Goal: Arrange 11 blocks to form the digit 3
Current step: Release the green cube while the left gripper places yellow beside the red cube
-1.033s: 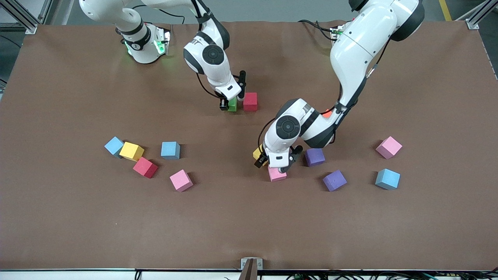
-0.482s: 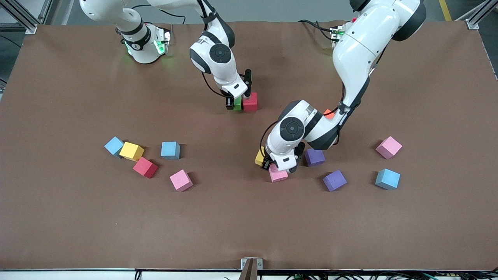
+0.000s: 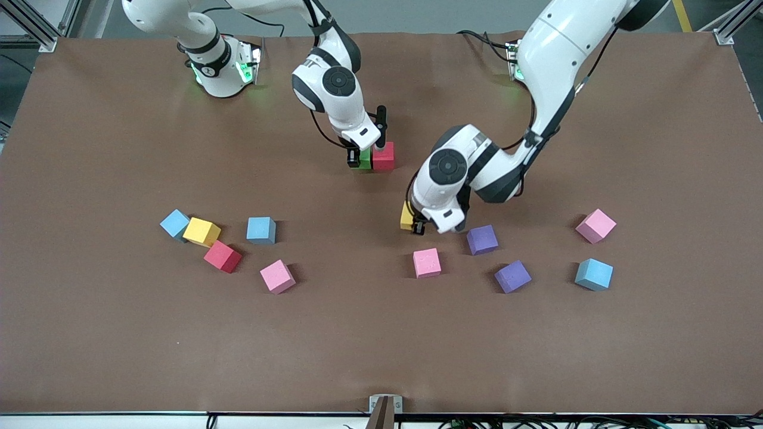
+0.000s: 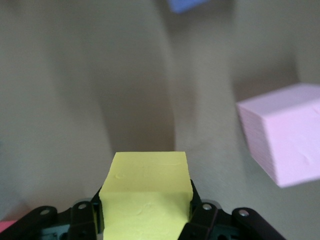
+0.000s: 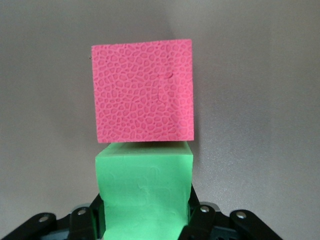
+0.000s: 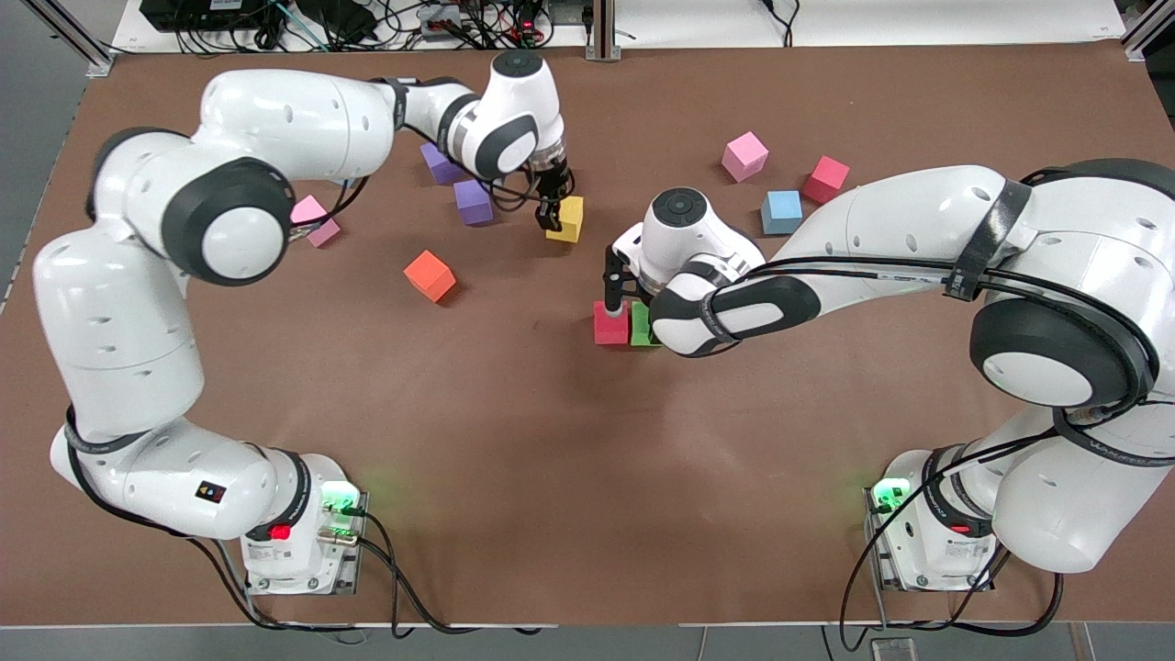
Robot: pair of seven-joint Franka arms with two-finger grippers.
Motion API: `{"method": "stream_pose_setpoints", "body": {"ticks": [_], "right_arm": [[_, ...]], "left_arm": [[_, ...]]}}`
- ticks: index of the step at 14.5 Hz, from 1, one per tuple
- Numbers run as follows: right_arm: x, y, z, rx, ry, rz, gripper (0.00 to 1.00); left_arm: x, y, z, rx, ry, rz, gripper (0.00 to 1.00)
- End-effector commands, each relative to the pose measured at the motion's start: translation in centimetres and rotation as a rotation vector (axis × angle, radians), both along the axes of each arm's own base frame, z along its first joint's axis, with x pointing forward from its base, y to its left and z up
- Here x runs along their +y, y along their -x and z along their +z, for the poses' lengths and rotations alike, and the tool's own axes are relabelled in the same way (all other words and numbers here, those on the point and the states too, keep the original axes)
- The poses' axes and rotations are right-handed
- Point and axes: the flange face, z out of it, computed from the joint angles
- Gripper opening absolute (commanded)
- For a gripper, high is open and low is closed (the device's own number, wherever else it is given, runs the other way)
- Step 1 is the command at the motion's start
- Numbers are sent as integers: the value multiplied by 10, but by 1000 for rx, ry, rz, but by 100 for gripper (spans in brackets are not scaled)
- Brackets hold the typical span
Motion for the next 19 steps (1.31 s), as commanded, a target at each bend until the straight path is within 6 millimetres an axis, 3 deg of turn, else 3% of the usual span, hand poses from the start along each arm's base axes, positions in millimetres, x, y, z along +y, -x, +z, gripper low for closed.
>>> {"method": "stream_pose_setpoints", "body": {"ticks": [1, 4, 8, 9, 10, 11, 15, 19], "right_arm": [[5, 2, -3, 1, -11, -14, 38], [7, 1, -1, -2, -16, -13, 38], [9, 2, -1, -5, -17, -7, 39], [9, 2, 0, -11, -24, -9, 45], [9, 1, -1, -12, -24, -9, 67], [9, 0, 0, -13, -25, -10, 100], [7, -1, 0, -10, -20, -12, 100], [6, -1, 21, -8, -25, -14, 100]], "left_arm": [[19, 52, 5, -32, 17, 191, 15], [33, 97, -7, -19, -7, 230, 16], [21, 136, -10, -13, 15, 255, 16], [21, 143, -11, -22, 38, 258, 16], [21, 147, -14, -25, 51, 263, 16], [22, 148, -18, -20, 52, 268, 16], [10, 164, -29, 1, 44, 233, 16], [0, 176, -30, 5, 44, 206, 16]]}}
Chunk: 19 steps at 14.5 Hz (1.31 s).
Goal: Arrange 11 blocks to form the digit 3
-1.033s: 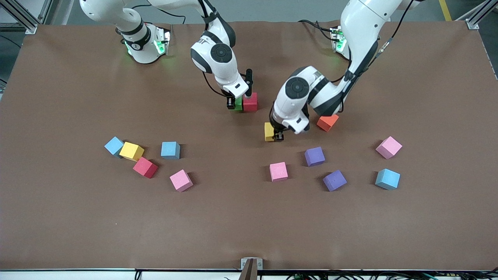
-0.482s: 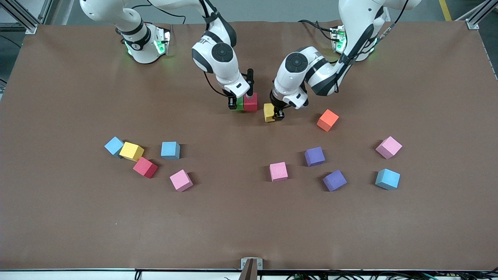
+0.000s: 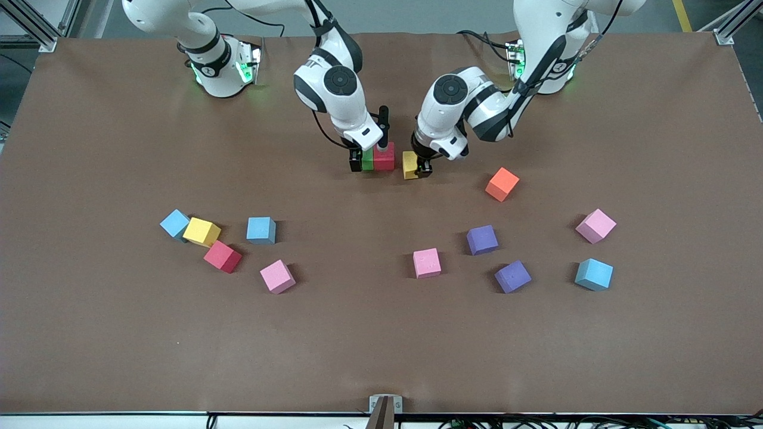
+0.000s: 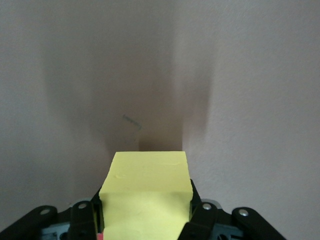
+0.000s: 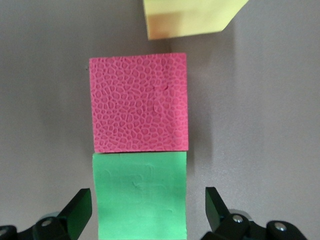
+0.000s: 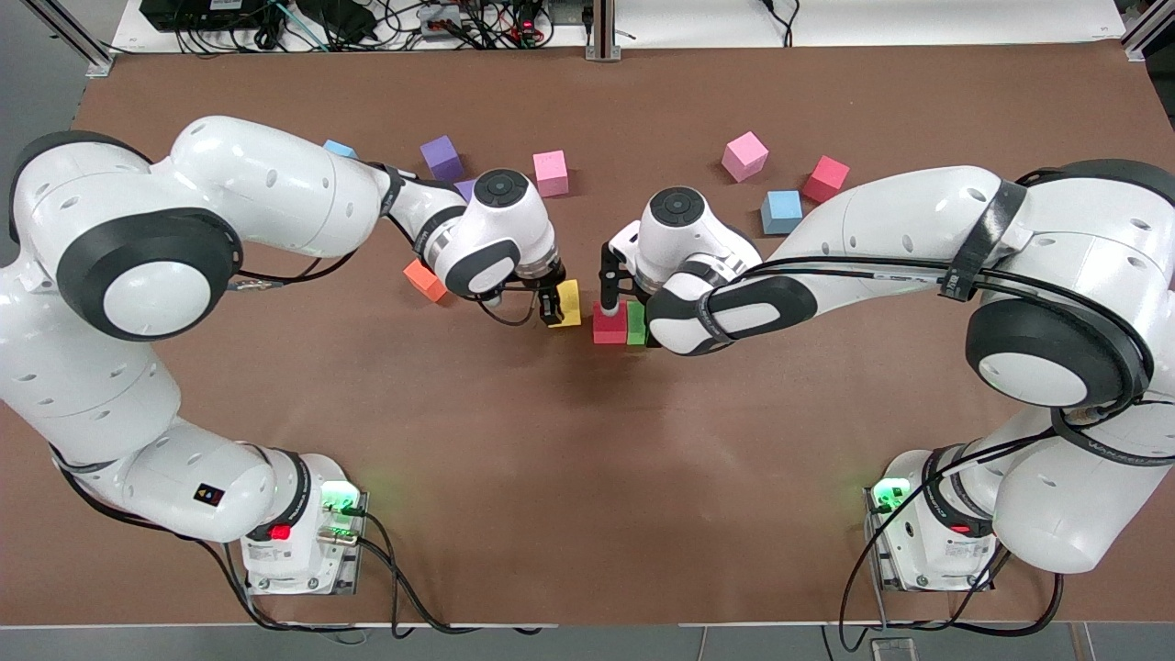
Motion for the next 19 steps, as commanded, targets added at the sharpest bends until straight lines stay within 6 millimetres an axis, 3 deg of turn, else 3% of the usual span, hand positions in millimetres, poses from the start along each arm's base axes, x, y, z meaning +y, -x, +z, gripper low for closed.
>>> {"method": "stream_pose_setpoints", "body": {"ticks": [1, 4, 7, 10, 12, 13, 16, 19], "right_arm": [[-2, 3, 25, 17, 0, -16, 100], [-12, -2, 58, 34, 7, -29, 100], [-40, -29, 91, 59, 21, -97, 100], [-74, -91, 122, 68, 22, -215, 100], [-104, -149, 158, 41, -5, -316, 100], [-116, -174, 165, 24, -17, -356, 100], [-150, -234, 164, 15, -12, -450, 100], [-166, -272, 133, 22, 29, -533, 100]], "left_arm": [[-6, 11, -3, 5, 13, -3, 16], [-10, 14, -6, 6, 22, -7, 16], [-14, 18, -11, 12, 28, -1, 16], [-18, 22, -12, 7, 39, -10, 16], [-21, 27, -14, 10, 36, -22, 17], [-21, 27, -14, 10, 36, -22, 17], [-23, 29, -15, 10, 36, -26, 18], [-23, 30, -18, 15, 34, -28, 27]]}}
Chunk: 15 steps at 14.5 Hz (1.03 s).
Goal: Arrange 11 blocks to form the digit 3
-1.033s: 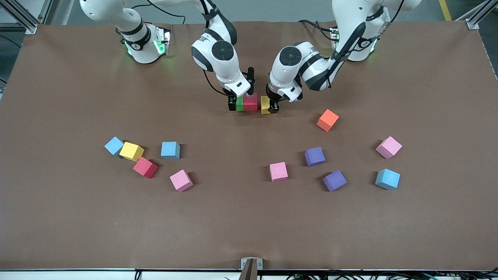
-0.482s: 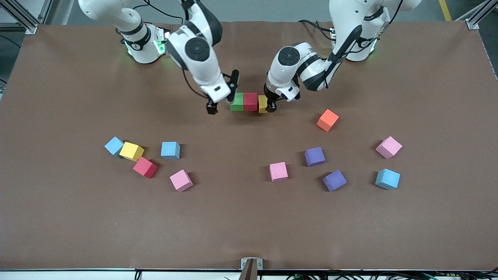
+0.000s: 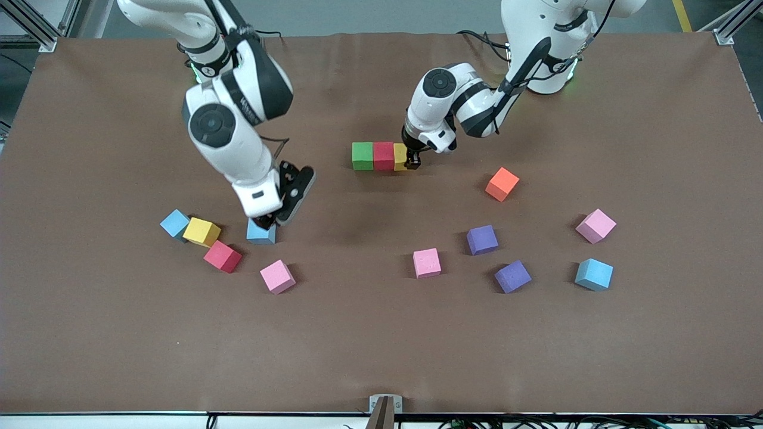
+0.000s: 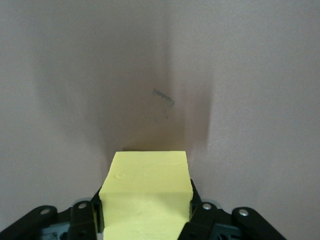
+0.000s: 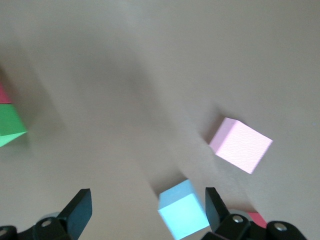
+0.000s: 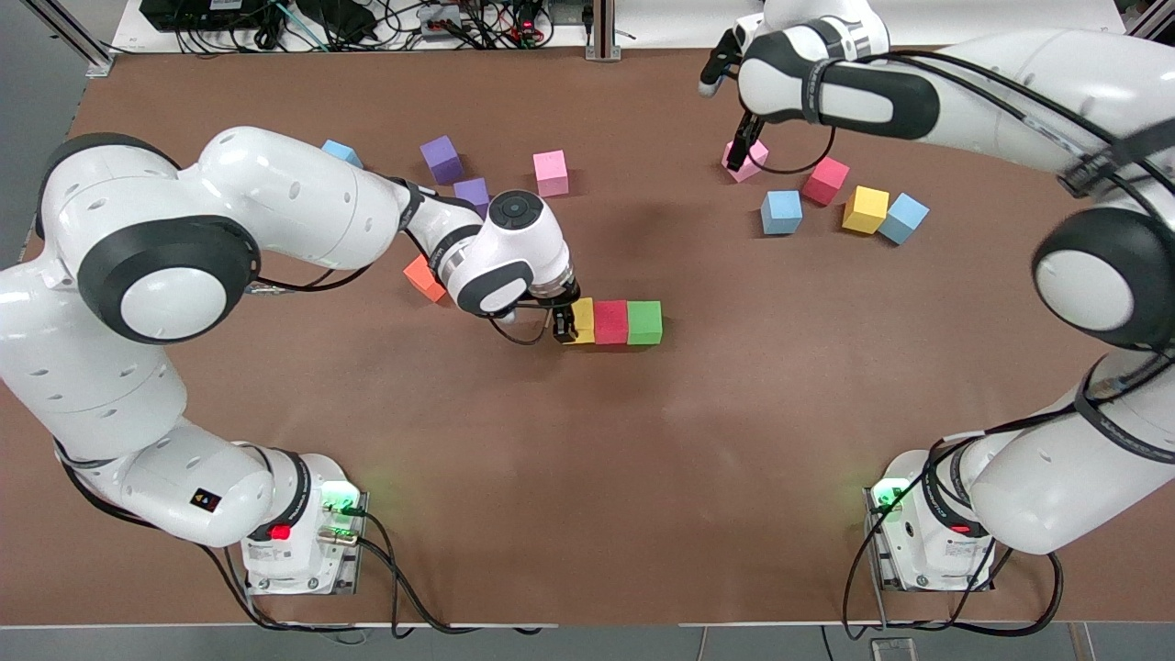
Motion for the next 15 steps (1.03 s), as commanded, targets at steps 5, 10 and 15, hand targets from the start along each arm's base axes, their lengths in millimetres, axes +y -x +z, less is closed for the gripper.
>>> {"method": "stream_pose_setpoints", "body": {"ticks": [5, 10, 15], "right_arm": [[-23, -74, -66, 33, 47, -463, 100], [-32, -109, -112, 4, 47, -519, 100], [-44, -114, -140, 5, 52, -518, 100]], "left_arm": [[-11, 8, -7, 4, 7, -19, 100], [-12, 1, 21, -16, -35, -29, 100], [-25, -10, 76, 10, -182, -52, 100]]}}
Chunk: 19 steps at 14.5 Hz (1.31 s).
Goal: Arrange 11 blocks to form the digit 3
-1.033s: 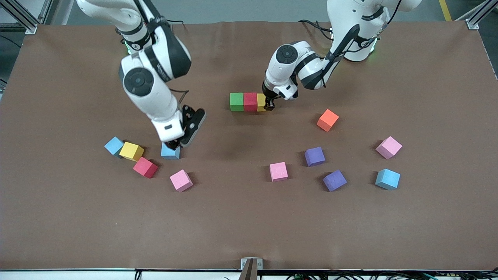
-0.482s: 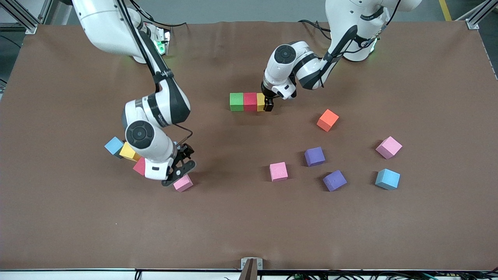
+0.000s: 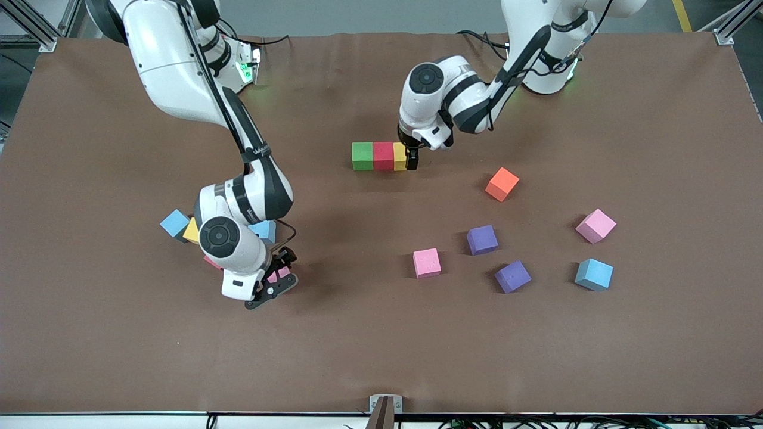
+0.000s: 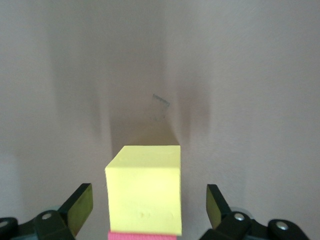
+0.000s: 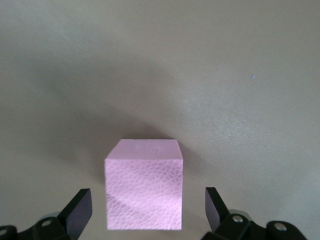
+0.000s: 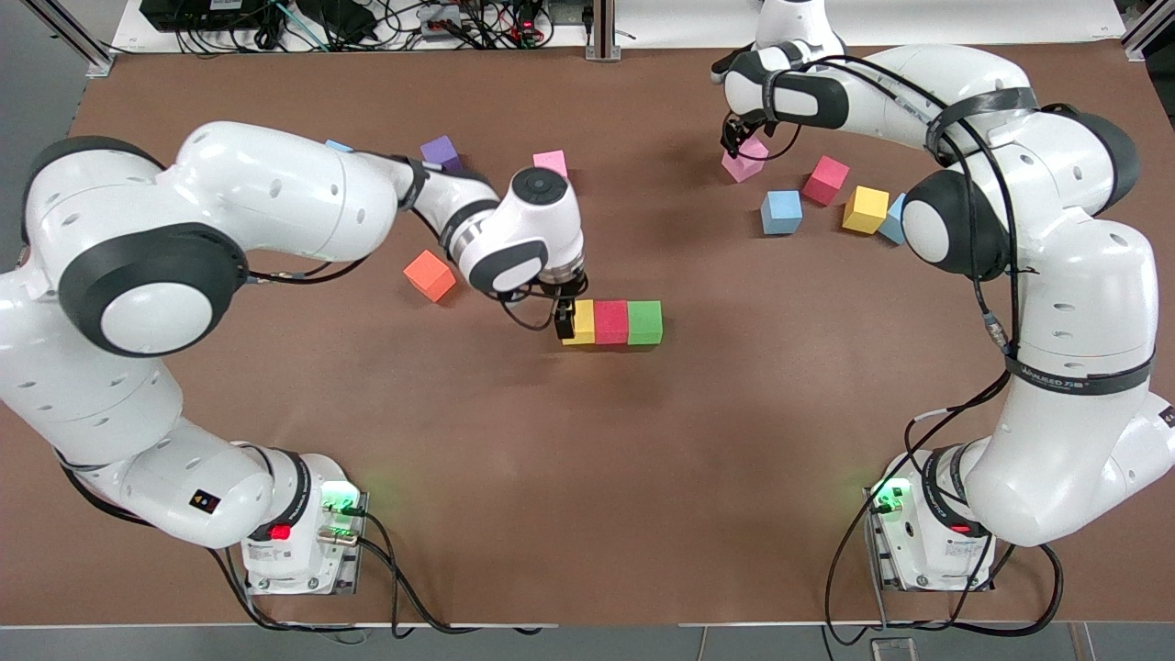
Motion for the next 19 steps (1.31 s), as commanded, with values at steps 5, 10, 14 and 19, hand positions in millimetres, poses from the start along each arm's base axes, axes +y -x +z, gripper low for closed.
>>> {"method": "stream_pose_setpoints", "body": {"ticks": [5, 10, 14, 19], "right_arm": [[5, -3, -20, 2, -34, -7, 100], [11, 0, -29, -7, -43, 0, 54], [31, 15, -20, 29, -60, -18, 35], [93, 89, 14, 35, -67, -252, 35]], "left_arm": [[-4, -47, 88, -46, -144, -71, 100], [45, -142, 127, -82, -77, -252, 100], [95, -209, 135, -94, -32, -428, 100], [156, -255, 135, -101, -17, -639, 100]]}}
